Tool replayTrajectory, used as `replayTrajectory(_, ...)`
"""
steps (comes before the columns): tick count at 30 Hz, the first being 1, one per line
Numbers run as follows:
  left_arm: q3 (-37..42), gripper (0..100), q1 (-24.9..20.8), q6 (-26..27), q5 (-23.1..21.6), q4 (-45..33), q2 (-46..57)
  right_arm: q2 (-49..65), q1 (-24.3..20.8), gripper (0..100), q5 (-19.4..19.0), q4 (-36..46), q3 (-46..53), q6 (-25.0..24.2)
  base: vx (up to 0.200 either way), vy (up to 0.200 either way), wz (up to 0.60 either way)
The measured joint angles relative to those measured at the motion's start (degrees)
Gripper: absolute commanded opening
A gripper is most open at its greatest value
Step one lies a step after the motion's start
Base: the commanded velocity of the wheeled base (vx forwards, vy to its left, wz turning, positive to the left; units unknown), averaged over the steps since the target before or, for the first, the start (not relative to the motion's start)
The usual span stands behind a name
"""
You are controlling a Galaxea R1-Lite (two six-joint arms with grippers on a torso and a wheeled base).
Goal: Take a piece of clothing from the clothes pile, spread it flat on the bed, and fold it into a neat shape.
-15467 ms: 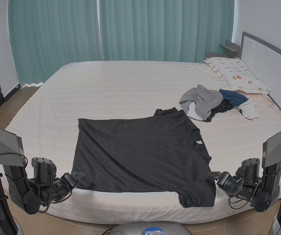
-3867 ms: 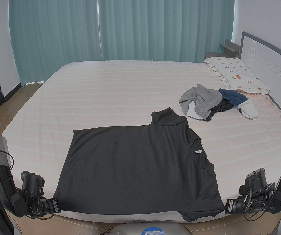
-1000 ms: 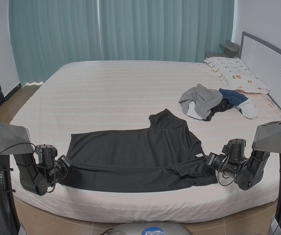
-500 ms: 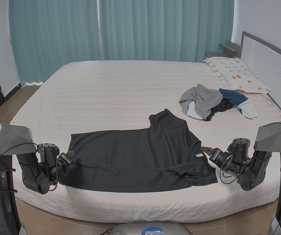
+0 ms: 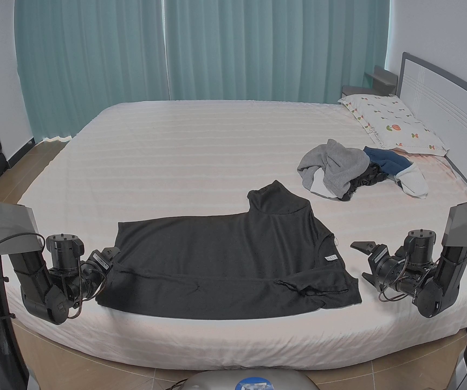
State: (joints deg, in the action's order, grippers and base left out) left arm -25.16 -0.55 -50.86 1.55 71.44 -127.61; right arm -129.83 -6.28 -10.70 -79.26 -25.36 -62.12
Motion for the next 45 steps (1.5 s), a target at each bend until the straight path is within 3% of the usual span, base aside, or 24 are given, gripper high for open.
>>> replayTrajectory(5, 1.1, 100, 0.9, -1.5, -2.2, 0.0, 0.3, 1.0, -1.7, 100, -0.1, 0.1, 2.8, -0.3, 0.080, 0.000, 0.00)
replayTrajectory(16, 2.5, 100, 0.5, -1.6, -3.8, 0.0, -1.8, 2.4, -12.9, 100, 3.6, 2.1, 6.9, -0.5, 0.000, 0.000, 0.00)
replayTrajectory(29, 2.4, 100, 0.0, -1.3, -3.8, 0.1, -3.3, 1.9, -15.6, 100, 4.7, 5.7, 5.7, -0.6, 0.000, 0.000, 0.00)
replayTrajectory(36, 2.3, 100, -0.1, -1.3, -3.6, 0.1, -3.6, 0.6, -16.3, 100, 7.6, 6.1, 4.6, -0.8, 0.000, 0.000, 0.00)
replayTrajectory(37, 2.3, 100, -0.1, -1.3, -3.6, 0.1, -3.6, 0.3, -16.5, 0, 8.3, 6.2, 4.4, -0.7, 0.000, 0.000, 0.00)
replayTrajectory(45, 2.2, 100, -0.2, -1.3, -3.3, 0.1, -3.7, -1.0, -17.9, 0, 11.8, 6.2, 3.5, -0.6, 0.000, 0.000, 0.00)
